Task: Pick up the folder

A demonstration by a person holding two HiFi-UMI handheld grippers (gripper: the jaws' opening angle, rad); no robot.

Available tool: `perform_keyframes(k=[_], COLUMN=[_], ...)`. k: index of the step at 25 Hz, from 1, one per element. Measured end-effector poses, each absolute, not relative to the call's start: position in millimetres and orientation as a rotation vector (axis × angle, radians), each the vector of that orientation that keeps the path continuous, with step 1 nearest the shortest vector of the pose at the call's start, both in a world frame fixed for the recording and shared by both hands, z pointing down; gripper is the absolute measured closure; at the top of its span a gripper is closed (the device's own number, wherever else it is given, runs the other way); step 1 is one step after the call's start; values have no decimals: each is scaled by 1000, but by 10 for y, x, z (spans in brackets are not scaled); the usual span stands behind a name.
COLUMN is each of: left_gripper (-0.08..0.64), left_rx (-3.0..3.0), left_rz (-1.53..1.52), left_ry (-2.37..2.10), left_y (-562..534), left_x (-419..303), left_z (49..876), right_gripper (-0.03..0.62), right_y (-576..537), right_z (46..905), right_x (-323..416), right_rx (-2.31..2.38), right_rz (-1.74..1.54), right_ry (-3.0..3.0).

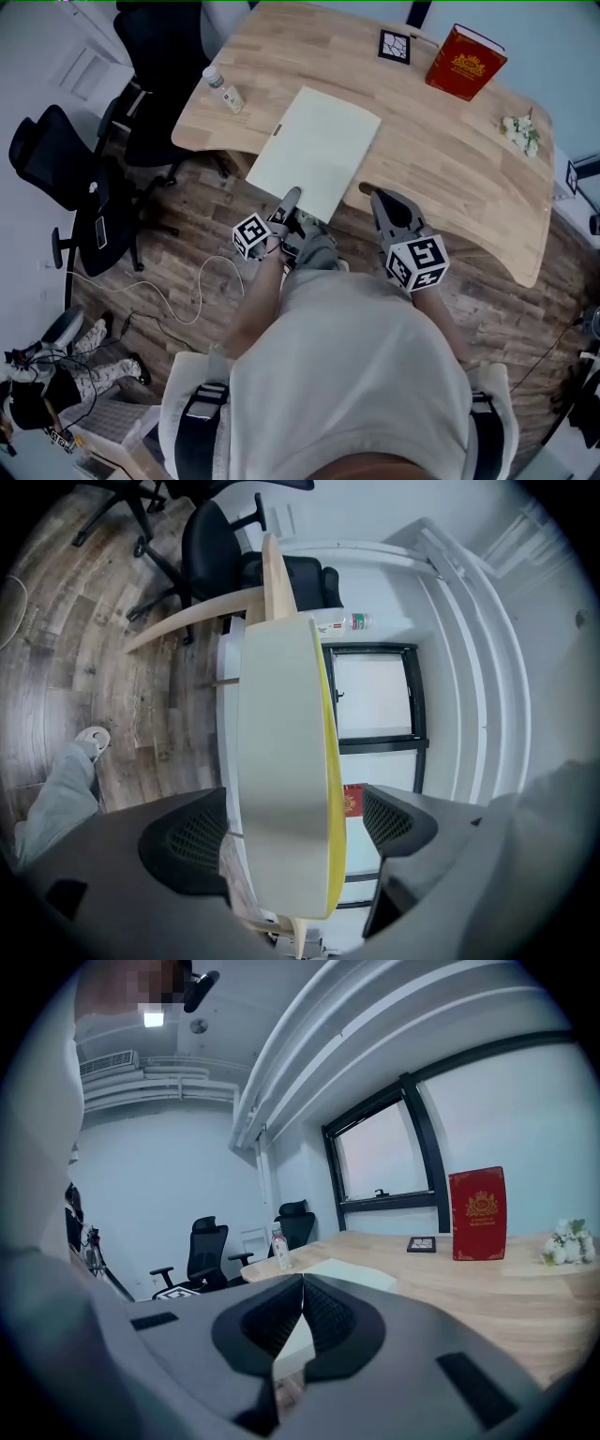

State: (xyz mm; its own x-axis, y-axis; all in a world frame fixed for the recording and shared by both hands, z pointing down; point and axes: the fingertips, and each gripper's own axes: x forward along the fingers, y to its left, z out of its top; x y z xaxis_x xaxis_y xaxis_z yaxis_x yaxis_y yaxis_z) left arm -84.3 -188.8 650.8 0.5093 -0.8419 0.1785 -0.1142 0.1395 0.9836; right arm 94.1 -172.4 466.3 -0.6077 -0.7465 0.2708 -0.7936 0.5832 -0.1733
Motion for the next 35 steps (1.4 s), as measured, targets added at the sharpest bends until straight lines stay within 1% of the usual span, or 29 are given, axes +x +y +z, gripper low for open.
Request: perform_keyframes(k=[12, 17, 21, 26, 30, 33, 35], left_gripper=[133, 133, 133, 135, 135, 141, 160], left_rx=[1344, 1342, 1328, 1316, 1300, 1293, 1299], left_rz=[-643, -637, -689, -623, -652, -647, -642], left_ry=[-912, -896, -841, -862, -841, -855, -859], left_y=[-2144, -2237, -2307, -2304, -2319, -2315, -2310], left_x=[-862, -812, -770, -746, -732, -744, -743], left_z=[6566, 6574, 6559, 6642, 6640, 6665, 6662], right_gripper=[574, 574, 574, 574, 574, 574, 574], right_y=[-1910, -1981, -2009, -2017, -2018, -2003, -1989], right_z=[4697, 4715, 4725, 4755, 4772, 4778, 4780], right_x=[854, 871, 907, 956, 985, 1008, 1015], right_rx=[1271, 1278, 1282, 1294, 1300, 1303, 1304], right_rz=[410, 408, 407, 416, 422, 424, 426], right_ry=[-2634, -2624, -2619, -2608, -2604, -2601, -2601])
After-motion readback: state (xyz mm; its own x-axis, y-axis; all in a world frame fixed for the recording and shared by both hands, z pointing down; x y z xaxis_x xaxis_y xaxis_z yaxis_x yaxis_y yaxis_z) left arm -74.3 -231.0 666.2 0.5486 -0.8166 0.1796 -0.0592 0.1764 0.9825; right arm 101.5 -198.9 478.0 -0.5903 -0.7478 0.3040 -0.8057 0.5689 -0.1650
